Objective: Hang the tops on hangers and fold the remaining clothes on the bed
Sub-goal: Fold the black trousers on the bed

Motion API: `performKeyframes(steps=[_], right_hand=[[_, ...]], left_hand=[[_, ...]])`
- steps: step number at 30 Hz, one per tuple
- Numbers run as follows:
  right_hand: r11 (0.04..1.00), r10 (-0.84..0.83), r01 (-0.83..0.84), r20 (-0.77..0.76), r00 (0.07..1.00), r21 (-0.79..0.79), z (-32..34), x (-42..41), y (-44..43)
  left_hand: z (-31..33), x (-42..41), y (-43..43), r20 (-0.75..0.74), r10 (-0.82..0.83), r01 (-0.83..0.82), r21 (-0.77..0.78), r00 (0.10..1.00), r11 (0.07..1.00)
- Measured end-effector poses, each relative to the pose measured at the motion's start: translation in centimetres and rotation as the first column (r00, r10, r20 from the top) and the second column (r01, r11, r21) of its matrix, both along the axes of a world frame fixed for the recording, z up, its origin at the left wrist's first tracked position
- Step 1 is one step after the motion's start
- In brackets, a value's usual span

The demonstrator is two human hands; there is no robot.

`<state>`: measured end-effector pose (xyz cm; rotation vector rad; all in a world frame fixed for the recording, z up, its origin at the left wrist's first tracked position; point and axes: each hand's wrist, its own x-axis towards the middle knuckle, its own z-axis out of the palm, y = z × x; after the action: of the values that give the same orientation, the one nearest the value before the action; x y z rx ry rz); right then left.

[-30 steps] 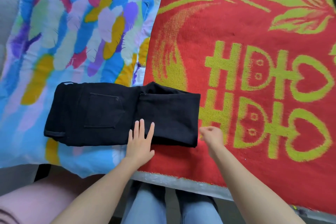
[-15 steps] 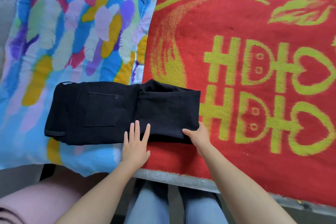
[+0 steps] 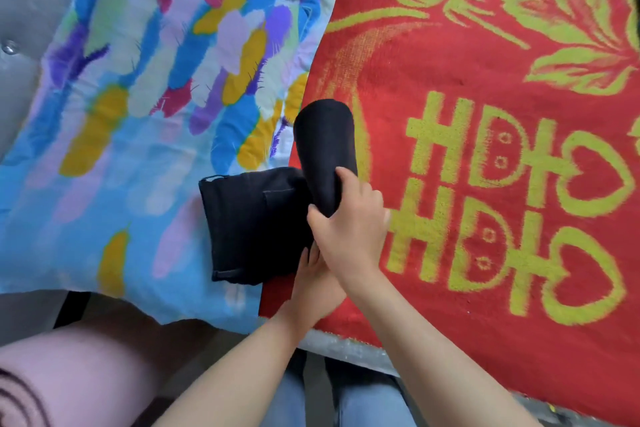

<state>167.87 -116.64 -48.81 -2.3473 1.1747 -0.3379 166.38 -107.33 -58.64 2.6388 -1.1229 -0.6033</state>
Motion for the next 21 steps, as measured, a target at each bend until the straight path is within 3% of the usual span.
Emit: performKeyframes(steps=[1,2,4,7,9,12,14,17,21], right_hand=[[0.994,0.096,-0.098,-0.034,0.995,-0.050,-0.2,0.9,1.7],[0.978,0.188,-0.194,-0.075,0.979,-0.081,-1.0,1.3,3.1],[0.906,0.414,-0.423,-0.269,0.870,0.027,-2.9,1.5,5.3],[0.760,0.649,-0.540,-0.377,0.661,0.361,-6.6,0.2,6.5],[0.717,0.693,-0.529,-0.382,0.611,0.455,-8.7,-1.1,5.7],[0.668,0.743,-0.663,-0.348,0.571,0.338,-9.7,-2.4,5.0],[0.665,0.735,-0.714,-0.364,0.572,0.219,-10.8,-3.2,4.9],[0.693,0.673,-0.716,-0.434,0.599,0.087,-12.2,-4.7,4.7],[0.710,0.584,-0.702,-0.512,0.630,-0.054,-14.0,-6.8,4.3]], left_hand=[[0.7,0.3,1.5,-0.068,0.057,-0.057,0.005,0.996,0.998],[1.1,0.1,2.8,-0.136,0.001,0.004,0.037,0.991,0.999],[1.1,0.7,5.8,-0.236,0.092,-0.097,-0.009,0.967,0.995],[-0.5,1.9,11.1,-0.031,-0.026,0.031,0.178,0.999,0.983],[-1.7,2.1,14.3,0.105,-0.048,0.035,0.122,0.993,0.992],[-1.5,3.1,16.1,0.411,0.016,0.021,-0.087,0.912,0.996],[-2.0,3.7,15.1,0.504,-0.027,0.104,-0.125,0.863,0.987],[-2.7,4.4,12.6,0.594,-0.123,0.185,-0.046,0.795,0.982],[-4.5,6.3,11.0,0.608,-0.238,0.220,0.105,0.757,0.970]])
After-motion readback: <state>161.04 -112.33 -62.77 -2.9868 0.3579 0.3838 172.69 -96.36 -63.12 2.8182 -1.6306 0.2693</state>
